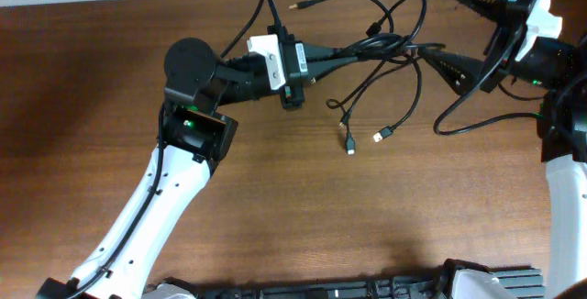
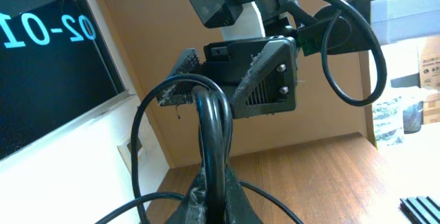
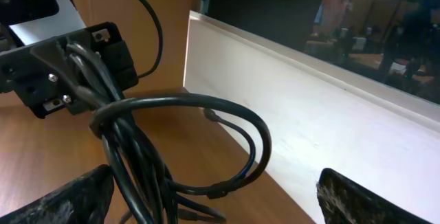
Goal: Untangle cables
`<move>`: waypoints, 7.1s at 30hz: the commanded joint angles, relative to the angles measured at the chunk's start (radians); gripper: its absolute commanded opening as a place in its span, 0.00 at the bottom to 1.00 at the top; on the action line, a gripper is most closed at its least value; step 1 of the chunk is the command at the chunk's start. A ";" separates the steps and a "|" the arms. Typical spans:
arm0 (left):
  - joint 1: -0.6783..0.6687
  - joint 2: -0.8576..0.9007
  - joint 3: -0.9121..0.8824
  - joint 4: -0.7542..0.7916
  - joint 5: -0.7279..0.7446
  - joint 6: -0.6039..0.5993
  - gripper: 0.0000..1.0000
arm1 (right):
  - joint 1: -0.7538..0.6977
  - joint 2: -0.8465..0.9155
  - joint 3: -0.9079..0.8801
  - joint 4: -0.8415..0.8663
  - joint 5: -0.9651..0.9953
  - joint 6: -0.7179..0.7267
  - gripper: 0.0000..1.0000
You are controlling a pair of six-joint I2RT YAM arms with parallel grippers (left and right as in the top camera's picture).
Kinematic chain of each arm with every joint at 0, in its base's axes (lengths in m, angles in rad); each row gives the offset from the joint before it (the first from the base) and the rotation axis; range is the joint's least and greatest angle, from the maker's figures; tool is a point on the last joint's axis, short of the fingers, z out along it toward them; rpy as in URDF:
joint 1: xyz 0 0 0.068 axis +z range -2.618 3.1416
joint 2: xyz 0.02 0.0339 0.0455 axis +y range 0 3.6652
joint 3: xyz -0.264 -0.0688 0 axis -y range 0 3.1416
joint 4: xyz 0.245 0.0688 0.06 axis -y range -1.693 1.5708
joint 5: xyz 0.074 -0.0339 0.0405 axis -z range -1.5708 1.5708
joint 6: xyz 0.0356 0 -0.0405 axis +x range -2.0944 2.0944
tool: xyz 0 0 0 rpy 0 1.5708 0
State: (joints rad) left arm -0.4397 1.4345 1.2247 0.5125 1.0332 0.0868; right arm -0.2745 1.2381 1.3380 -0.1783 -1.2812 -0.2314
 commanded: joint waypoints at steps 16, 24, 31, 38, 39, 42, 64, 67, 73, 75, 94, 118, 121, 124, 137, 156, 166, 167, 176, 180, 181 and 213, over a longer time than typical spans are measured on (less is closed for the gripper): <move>-0.017 -0.027 0.008 -0.058 0.003 0.116 0.00 | 0.002 -0.002 0.007 -0.041 0.212 0.013 0.93; -0.029 -0.027 0.008 -0.058 -0.164 0.108 0.00 | 0.061 -0.002 0.007 -0.154 0.190 0.001 0.93; -0.029 -0.027 0.008 -0.065 -0.286 0.083 0.00 | 0.058 -0.002 0.007 -0.166 0.190 0.001 0.93; -0.029 -0.027 0.008 -0.065 -0.125 0.084 0.00 | 0.058 -0.002 0.007 -0.134 0.190 0.001 0.93; -0.029 -0.027 0.008 -0.065 -0.107 0.084 0.00 | 0.058 -0.002 0.007 -0.119 0.190 0.001 0.93; -0.029 -0.027 0.008 -0.066 -0.086 0.084 0.00 | 0.058 -0.002 0.007 -0.091 0.164 0.002 0.93; -0.109 -0.027 0.008 -0.108 -0.031 0.087 0.00 | 0.060 -0.002 0.007 0.038 0.167 0.005 0.92; -0.109 -0.027 0.008 -0.111 -0.079 0.087 0.00 | 0.060 -0.003 0.007 0.039 0.145 0.005 0.92; -0.108 -0.027 0.008 -0.139 -0.073 0.087 0.00 | 0.060 -0.003 0.007 0.073 0.142 0.005 0.92; -0.108 -0.027 0.008 -0.159 -0.017 0.087 0.00 | 0.060 -0.003 0.007 0.097 0.142 0.005 0.92; -0.061 -0.029 0.009 -0.100 -0.279 0.035 0.00 | 0.035 -0.003 0.007 -0.072 0.198 0.001 0.94; 0.008 -0.029 0.009 0.075 -0.108 -0.106 0.00 | 0.125 0.046 0.007 -0.123 -0.023 -0.067 0.96; 0.006 -0.029 0.008 0.077 -0.113 -0.106 0.00 | 0.125 0.046 0.007 -0.130 -0.029 -0.067 0.96; -0.022 -0.027 0.008 0.077 -0.062 -0.106 0.00 | 0.147 0.046 0.007 -0.101 -0.023 -0.067 0.96; -0.081 -0.010 0.008 -0.021 0.110 -0.103 0.00 | 0.169 0.046 0.007 0.037 1.012 0.006 0.97; 0.429 -0.010 0.008 -0.428 0.141 -0.101 0.00 | 0.040 0.045 0.007 0.036 1.704 0.005 0.99; 0.460 -0.010 0.008 -0.417 0.187 -0.101 0.00 | -0.014 0.046 0.007 -0.077 1.289 0.095 0.99; 0.442 -0.010 0.008 -0.414 0.187 -0.097 0.00 | -0.014 0.046 0.007 -0.089 1.199 0.095 0.99; 0.262 -0.010 0.008 -0.400 0.170 -0.002 0.00 | -0.014 0.046 0.007 -0.121 0.783 0.094 0.99; 0.225 -0.010 0.008 -0.372 0.164 -0.003 0.00 | -0.014 0.046 0.007 -0.122 0.742 0.094 0.99; 0.220 -0.010 0.008 -0.362 0.164 -0.003 0.00 | -0.014 0.046 0.007 -0.124 0.742 0.094 0.99; 0.197 -0.010 0.008 0.237 -0.013 -0.435 0.00 | 0.231 0.296 0.007 -0.070 0.047 0.881 0.87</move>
State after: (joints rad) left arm -0.2401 1.4399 1.2228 0.7261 1.0580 -0.3340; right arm -0.0685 1.5318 1.3323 -0.2539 -1.1961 0.6262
